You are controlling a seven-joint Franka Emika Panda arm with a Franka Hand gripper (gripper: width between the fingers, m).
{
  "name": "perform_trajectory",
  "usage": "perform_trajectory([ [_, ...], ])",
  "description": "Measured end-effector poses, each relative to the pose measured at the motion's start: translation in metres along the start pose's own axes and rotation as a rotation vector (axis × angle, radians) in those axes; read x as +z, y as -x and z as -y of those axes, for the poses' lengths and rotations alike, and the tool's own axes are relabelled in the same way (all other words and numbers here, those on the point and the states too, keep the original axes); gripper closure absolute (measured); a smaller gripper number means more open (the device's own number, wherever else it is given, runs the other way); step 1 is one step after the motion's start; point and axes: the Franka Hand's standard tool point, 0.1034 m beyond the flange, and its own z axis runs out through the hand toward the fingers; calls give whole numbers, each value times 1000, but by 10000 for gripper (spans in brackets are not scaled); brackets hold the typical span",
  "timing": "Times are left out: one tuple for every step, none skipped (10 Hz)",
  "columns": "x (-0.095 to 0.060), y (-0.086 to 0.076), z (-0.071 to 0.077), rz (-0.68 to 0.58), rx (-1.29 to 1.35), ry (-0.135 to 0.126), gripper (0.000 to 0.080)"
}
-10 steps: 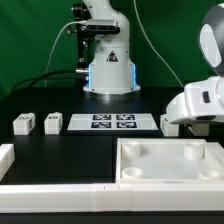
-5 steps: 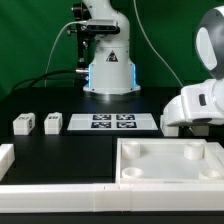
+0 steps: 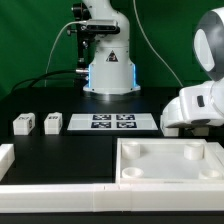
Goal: Assemble one leg
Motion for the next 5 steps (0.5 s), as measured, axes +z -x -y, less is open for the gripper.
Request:
perform_trajectory([
  [0,0,0,0,0,0,508],
  [0,0,0,0,0,0,508],
  [0,0,0,0,0,0,508],
  [0,0,0,-1,0,0,508],
  [0,0,0,-1,0,0,508],
])
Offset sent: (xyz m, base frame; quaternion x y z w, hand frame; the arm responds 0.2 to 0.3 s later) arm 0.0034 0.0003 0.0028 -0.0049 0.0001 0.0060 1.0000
